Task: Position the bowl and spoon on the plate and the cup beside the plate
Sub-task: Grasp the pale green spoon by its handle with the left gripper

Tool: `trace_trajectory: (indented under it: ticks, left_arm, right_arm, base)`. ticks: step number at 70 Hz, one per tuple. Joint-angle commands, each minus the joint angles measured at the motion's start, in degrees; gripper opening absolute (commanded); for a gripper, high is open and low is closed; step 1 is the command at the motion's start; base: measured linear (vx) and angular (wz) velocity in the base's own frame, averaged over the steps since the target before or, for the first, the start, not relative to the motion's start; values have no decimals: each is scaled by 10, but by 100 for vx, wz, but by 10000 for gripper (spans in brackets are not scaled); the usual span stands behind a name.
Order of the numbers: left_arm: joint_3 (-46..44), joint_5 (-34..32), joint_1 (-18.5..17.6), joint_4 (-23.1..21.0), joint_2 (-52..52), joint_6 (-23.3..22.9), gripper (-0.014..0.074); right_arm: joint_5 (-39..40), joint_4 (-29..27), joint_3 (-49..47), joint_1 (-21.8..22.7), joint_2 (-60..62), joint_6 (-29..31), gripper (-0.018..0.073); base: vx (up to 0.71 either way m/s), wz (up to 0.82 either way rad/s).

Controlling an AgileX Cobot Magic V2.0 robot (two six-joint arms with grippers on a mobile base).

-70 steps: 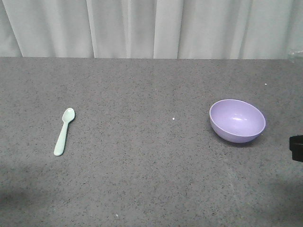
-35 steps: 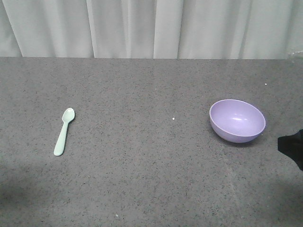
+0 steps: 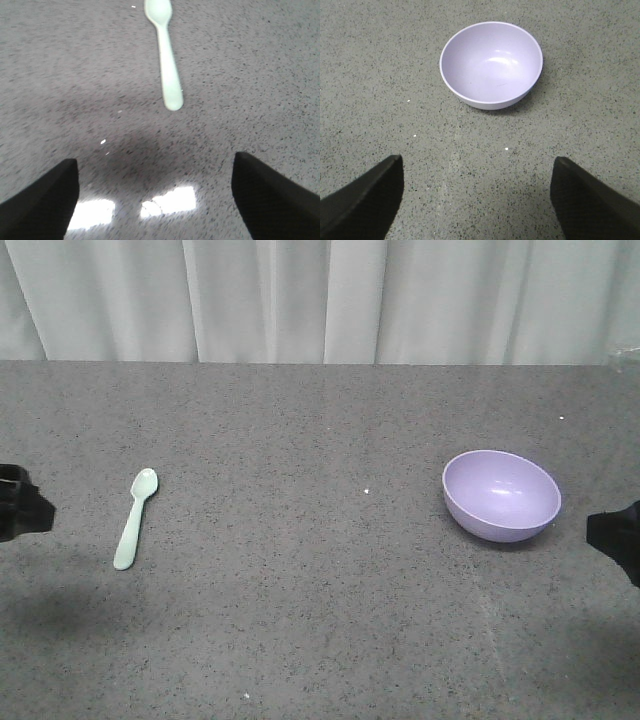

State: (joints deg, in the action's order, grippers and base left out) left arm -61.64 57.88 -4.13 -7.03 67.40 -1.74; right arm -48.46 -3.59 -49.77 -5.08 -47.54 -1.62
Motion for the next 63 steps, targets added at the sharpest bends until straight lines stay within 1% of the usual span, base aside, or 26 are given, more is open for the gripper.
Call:
trace_trajectory:
  ticks: [1,11,20,33,37,51,63]
  left_arm:
    - [-19,-57,-27,-12,28,-1,590]
    - [-39,-85,-55,-7,93,-4,590]
    - [-91,-87,-59,25,157,-30,590]
    - [-156,-78,-59,70,232,-50,590]
    - [-166,-79,-59,70,250,-56,590]
    - [-173,-89,-59,70,302,-57,590]
    - [-173,-118,-59,70,332,-61,590]
  right_arm:
    - [38,4,-20,3,0,3,572]
    - [37,3,-20,3,0,1,572]
    - [36,3,-20,3,0,1,572]
    - [35,3,-20,3,0,1,572]
    - [35,3,-20,3,0,1,572]
    - [35,3,-20,3,0,1,572]
    - [35,-1,-20,3,0,1,572]
  base:
    - [0,0]
    - [0,0]
    - [0,0]
    - [0,0]
    - [0,0]
    - [0,0]
    - [0,0]
